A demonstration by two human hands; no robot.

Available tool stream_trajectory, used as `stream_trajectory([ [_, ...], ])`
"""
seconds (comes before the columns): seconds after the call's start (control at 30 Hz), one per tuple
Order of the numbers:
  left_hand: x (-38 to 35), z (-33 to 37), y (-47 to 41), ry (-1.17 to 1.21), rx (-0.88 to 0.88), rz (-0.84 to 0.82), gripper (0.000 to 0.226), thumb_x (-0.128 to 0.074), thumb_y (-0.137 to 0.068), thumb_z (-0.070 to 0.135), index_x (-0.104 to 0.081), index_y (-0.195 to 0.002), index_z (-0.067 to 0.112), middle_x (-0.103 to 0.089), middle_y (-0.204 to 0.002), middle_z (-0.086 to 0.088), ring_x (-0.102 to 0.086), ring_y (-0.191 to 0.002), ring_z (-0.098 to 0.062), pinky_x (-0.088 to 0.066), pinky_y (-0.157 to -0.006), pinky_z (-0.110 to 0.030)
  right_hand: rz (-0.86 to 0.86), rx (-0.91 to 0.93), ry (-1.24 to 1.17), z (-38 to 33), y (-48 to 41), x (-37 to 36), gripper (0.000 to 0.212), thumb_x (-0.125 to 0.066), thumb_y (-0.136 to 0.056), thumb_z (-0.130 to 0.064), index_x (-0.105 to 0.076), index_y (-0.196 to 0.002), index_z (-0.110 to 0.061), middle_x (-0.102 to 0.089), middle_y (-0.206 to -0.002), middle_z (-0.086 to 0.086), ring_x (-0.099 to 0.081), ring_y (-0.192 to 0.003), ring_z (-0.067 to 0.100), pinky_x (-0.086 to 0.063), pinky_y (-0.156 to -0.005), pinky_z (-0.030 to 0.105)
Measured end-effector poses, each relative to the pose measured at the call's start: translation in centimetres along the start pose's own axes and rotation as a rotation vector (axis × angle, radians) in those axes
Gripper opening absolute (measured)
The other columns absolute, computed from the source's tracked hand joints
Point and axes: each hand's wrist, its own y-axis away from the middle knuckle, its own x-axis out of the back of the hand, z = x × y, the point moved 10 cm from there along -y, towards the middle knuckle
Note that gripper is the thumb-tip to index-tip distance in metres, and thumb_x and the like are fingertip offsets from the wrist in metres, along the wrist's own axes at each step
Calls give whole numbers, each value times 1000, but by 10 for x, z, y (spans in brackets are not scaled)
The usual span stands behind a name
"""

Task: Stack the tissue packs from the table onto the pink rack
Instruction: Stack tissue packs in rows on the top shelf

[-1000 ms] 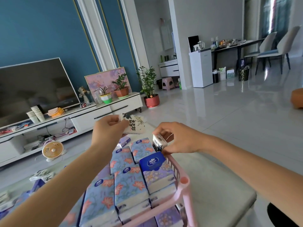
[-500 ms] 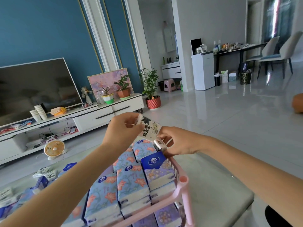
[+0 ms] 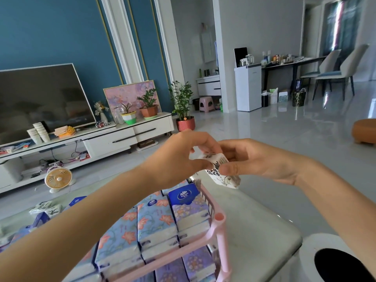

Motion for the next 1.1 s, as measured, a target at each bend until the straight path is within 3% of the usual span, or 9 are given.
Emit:
stream_trajectory([
  [0.13, 1, -34, 13, 7, 240, 43, 51, -56, -87, 39, -42, -135, 29, -44, -136, 9, -40, -120, -1, -31, -100, -16, 147, 10, -86, 15, -2, 12, 66, -72, -63, -18, -51, -123, -31, -58, -111, 13, -63, -94, 14, -52, -88, 24],
  [0.27, -44, -97, 48, -230, 654, -349, 67, -18, -92, 57, -20, -147, 19, -10, -156, -3, -6, -144, -20, -6, -117, -44, 151, 63, -95, 21, -5, -7, 56, -72, -62, -19, -55, -115, -26, -62, -111, -2, -64, -95, 5, -51, -81, 19],
  [0.4, -64, -109, 65, -309, 653, -441, 75, -13, -90, 63, 1, -149, 20, 10, -157, -1, 11, -144, -16, 10, -116, -44, 193, 87, 45, 28, -10, -16, 55, -74, -61, -29, -56, -113, -29, -64, -112, -6, -60, -103, 5, -47, -89, 19],
  [0.57, -65, -113, 71, -368, 630, -448, 73, -11, -90, 62, 12, -148, 23, 19, -155, 1, 17, -143, -14, 12, -115, -43, 245, 122, 240, 31, -9, -22, 51, -72, -63, -39, -54, -111, -39, -63, -111, -11, -56, -99, -4, -42, -93, 18],
  [0.7, -66, -112, 73, -414, 583, -469, 71, -8, -91, 59, 14, -148, 22, 21, -155, -1, 19, -142, -16, 11, -115, -45, 234, 132, 361, 37, -4, -28, 42, -68, -76, -40, -58, -116, -33, -48, -129, -13, -43, -120, -7, -33, -99, 10],
  [0.83, -65, -110, 72, -386, 586, -430, 73, -9, -91, 61, 13, -147, 21, 19, -155, 1, 18, -142, -14, 13, -115, -42, 298, 89, 226, 38, -5, -29, 33, -44, -87, -51, -56, -115, -38, -27, -144, -30, -21, -131, -18, -21, -107, 10],
  [0.9, -66, -110, 72, -386, 584, -428, 73, -8, -90, 62, 13, -147, 21, 18, -155, 0, 18, -142, -15, 12, -115, -43, 332, 106, 268, 26, -11, -29, 38, -34, -96, -44, -43, -132, -36, -22, -150, -25, -15, -133, -17, -15, -112, 12],
  [1.0, -67, -111, 71, -414, 561, -437, 79, 0, -85, 66, 12, -148, 20, 17, -156, -2, 18, -143, -18, 9, -115, -47, 156, -18, 414, 35, -33, -49, 50, -22, -98, -40, -19, -147, -27, -9, -154, -20, -3, -137, -12, -2, -111, 11],
  [1.1, -73, -108, 72, -446, 483, -480, 104, 15, -58, 70, 10, -149, 19, 18, -156, -5, 21, -142, -21, 8, -114, -53, 16, -99, 467, 62, -52, -72, 58, -20, -97, -51, -11, -147, -24, -5, -151, -22, 2, -140, -6, 1, -112, 15],
])
